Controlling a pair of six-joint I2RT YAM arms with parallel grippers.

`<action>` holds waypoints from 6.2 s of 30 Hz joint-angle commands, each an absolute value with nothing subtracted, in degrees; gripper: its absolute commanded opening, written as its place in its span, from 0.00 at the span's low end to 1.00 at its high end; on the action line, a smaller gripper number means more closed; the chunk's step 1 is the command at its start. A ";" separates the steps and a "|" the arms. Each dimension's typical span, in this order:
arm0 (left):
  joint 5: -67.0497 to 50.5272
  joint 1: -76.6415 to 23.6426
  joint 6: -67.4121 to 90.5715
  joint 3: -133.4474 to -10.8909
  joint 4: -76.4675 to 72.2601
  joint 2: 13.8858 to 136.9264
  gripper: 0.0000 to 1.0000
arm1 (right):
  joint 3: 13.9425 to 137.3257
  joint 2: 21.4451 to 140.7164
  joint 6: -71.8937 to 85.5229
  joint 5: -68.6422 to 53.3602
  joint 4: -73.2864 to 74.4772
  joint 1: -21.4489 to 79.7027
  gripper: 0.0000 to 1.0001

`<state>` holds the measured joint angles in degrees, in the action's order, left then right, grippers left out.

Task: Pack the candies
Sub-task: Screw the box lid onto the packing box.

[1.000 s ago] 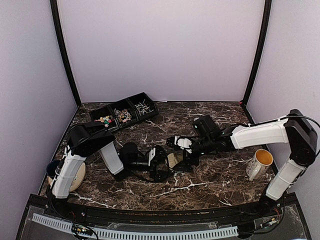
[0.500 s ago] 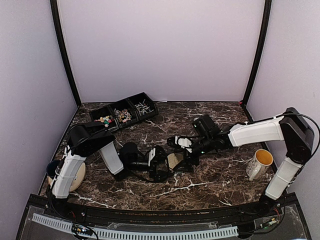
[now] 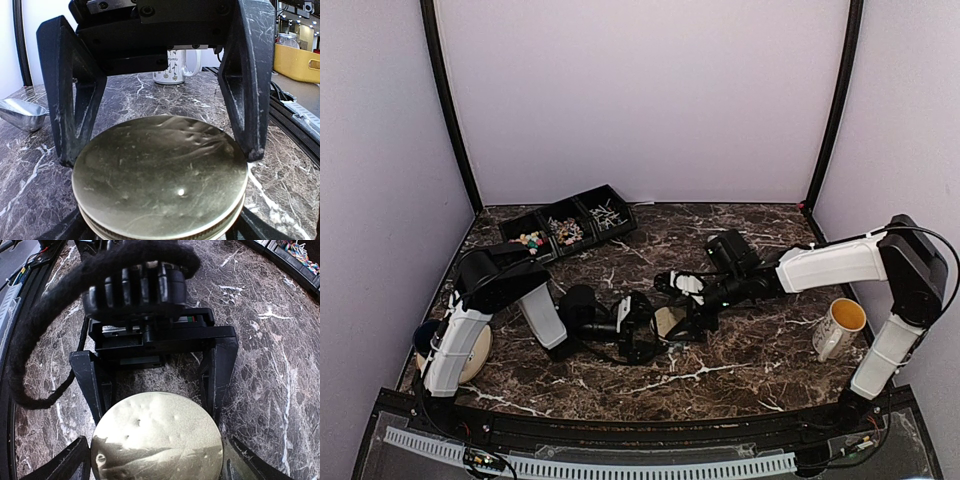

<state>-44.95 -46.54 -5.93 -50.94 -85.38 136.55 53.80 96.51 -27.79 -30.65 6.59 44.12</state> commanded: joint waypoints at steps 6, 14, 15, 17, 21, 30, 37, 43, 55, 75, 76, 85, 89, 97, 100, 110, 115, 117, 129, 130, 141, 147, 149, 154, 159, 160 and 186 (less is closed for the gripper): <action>-45.20 -46.05 -8.22 -49.99 -78.00 140.60 0.89 | 52.05 94.80 -25.11 -30.11 2.56 44.25 0.84; -45.18 -45.88 -7.83 -49.97 -78.13 140.61 0.89 | 49.55 93.18 -24.44 -29.11 1.77 45.08 0.89; -45.18 -45.88 -7.78 -50.00 -78.13 140.58 0.89 | 49.49 93.25 -24.42 -29.24 1.76 45.04 0.90; -45.20 -45.88 -7.81 -50.01 -78.22 140.58 0.89 | 49.71 93.69 -24.28 -29.22 1.82 45.05 0.90; -45.11 -45.88 -7.82 -49.89 -78.31 140.56 0.89 | 50.44 94.42 -23.46 -28.64 1.62 45.09 0.88; -44.20 -45.80 -7.47 -50.18 -77.94 140.69 0.89 | 48.34 93.13 -22.05 -27.20 -0.68 45.97 0.85; -43.37 -45.53 -6.35 -50.33 -78.05 140.80 0.89 | 45.26 91.99 -20.12 -21.24 -4.09 48.25 0.85; -42.89 -45.44 -5.98 -50.40 -77.89 140.88 0.89 | 42.55 91.80 -16.75 -17.09 -7.15 49.99 0.85; -39.54 -45.44 -5.32 -50.44 -77.89 140.72 0.89 | 40.31 92.28 -7.04 -12.08 -10.20 51.40 0.86; -35.79 -45.44 -4.66 -50.69 -76.91 140.62 0.88 | 39.96 93.01 6.05 7.24 -13.07 59.41 0.87; -35.77 -45.44 -4.66 -50.63 -76.92 140.58 0.88 | 40.05 93.03 6.71 7.68 -12.88 59.41 0.87; -35.46 -45.44 -4.70 -50.71 -76.82 140.60 0.88 | 40.16 91.77 9.82 8.96 -11.96 59.98 0.90; -35.47 -45.44 -4.83 -50.71 -76.65 140.59 0.88 | 40.26 89.84 9.82 8.89 -11.23 60.33 0.92; -35.44 -45.44 -4.99 -50.80 -76.39 140.67 0.88 | 40.60 88.91 8.76 8.89 -10.39 61.32 0.94; -35.39 -45.36 -5.01 -50.81 -76.38 140.69 0.89 | 40.58 88.24 8.51 8.42 -9.96 61.68 0.94; -35.41 -45.20 -4.86 -50.88 -76.29 140.76 0.89 | 40.01 86.79 8.28 6.30 -7.72 62.56 0.94; -35.48 -45.09 -4.83 -50.97 -76.30 140.79 0.89 | 39.53 87.06 8.35 5.04 -6.96 63.05 0.94; -35.57 -45.09 -4.83 -50.96 -76.22 140.76 0.89 | 39.45 86.93 8.44 4.64 -6.69 63.31 0.94; -35.51 -45.09 -4.83 -50.99 -76.14 140.83 0.89 | 39.03 84.80 9.05 5.08 -4.28 65.74 0.94; -35.49 -45.04 -4.81 -51.06 -76.14 140.84 0.89 | 38.93 84.55 9.05 4.90 -3.97 66.01 0.94; -35.71 -45.00 -4.97 -51.04 -76.10 140.85 0.89 | 36.57 77.28 8.33 6.85 0.12 66.66 0.95; -36.51 -45.00 -5.15 -50.90 -76.37 140.82 0.89 | 36.24 71.22 6.98 12.10 0.22 63.72 0.99; -36.88 -45.00 -5.27 -50.86 -76.39 140.86 0.88 | 35.73 69.93 7.75 11.67 -1.27 60.80 0.99; -37.33 -45.09 -5.45 -50.95 -76.36 140.88 0.88 | 36.28 71.35 9.30 5.23 -8.30 51.89 0.97; -37.53 -45.09 -5.62 -50.81 -76.38 140.79 0.88 | 42.31 79.85 8.14 0.66 -10.25 48.05 0.95; -37.54 -45.15 -5.62 -50.75 -76.38 140.80 0.88 | 43.89 82.55 7.83 -0.09 -9.91 47.56 0.93; -37.97 -45.18 -5.98 -51.21 -75.50 140.87 0.88 | 52.35 98.41 15.90 -29.06 -16.93 38.51 0.54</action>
